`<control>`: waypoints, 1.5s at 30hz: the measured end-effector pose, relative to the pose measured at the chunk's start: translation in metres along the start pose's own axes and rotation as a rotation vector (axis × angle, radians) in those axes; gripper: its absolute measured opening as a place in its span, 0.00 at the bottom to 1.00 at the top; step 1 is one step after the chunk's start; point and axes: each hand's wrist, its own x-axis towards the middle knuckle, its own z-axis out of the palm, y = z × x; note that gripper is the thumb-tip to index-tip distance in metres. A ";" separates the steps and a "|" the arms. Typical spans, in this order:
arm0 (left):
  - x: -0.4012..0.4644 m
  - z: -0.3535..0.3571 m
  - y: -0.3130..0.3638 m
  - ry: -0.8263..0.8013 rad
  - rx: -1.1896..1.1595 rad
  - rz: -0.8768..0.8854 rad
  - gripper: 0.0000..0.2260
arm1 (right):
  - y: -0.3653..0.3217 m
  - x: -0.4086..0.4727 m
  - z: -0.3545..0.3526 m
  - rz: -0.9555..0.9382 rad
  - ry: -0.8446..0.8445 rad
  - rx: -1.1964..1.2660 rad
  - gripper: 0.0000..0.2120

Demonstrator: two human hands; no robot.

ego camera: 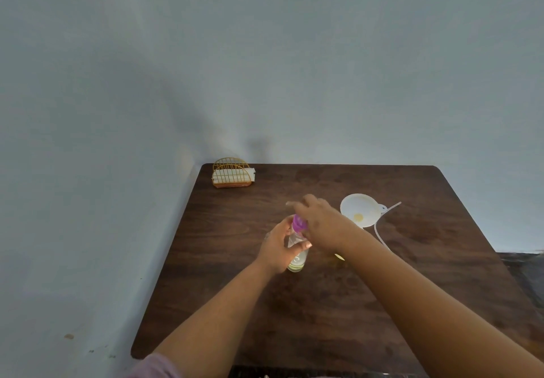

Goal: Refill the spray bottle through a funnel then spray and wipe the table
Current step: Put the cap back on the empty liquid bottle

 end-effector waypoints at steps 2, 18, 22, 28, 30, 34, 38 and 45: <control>0.000 0.000 0.000 0.007 0.045 -0.004 0.20 | -0.005 -0.001 0.002 -0.081 -0.051 -0.099 0.25; 0.001 -0.004 -0.009 0.014 0.028 -0.019 0.19 | -0.011 -0.001 0.005 -0.028 -0.013 -0.135 0.34; 0.000 -0.003 -0.008 0.023 0.049 -0.008 0.20 | -0.020 0.000 0.023 -0.030 0.017 -0.231 0.32; 0.001 -0.004 -0.008 0.009 -0.004 -0.036 0.16 | -0.020 0.006 0.011 0.179 0.052 -0.021 0.24; -0.002 -0.006 -0.006 -0.007 -0.023 -0.041 0.15 | -0.008 0.004 -0.006 0.181 0.049 -0.070 0.34; -0.001 -0.004 -0.004 0.005 -0.050 -0.046 0.16 | 0.006 0.005 -0.017 0.099 0.016 -0.076 0.22; 0.002 -0.004 -0.004 0.009 0.031 -0.041 0.17 | -0.005 0.006 0.005 -0.068 -0.129 -0.031 0.23; 0.003 -0.005 -0.002 -0.015 0.042 -0.028 0.18 | -0.021 0.009 0.019 0.036 0.005 -0.173 0.15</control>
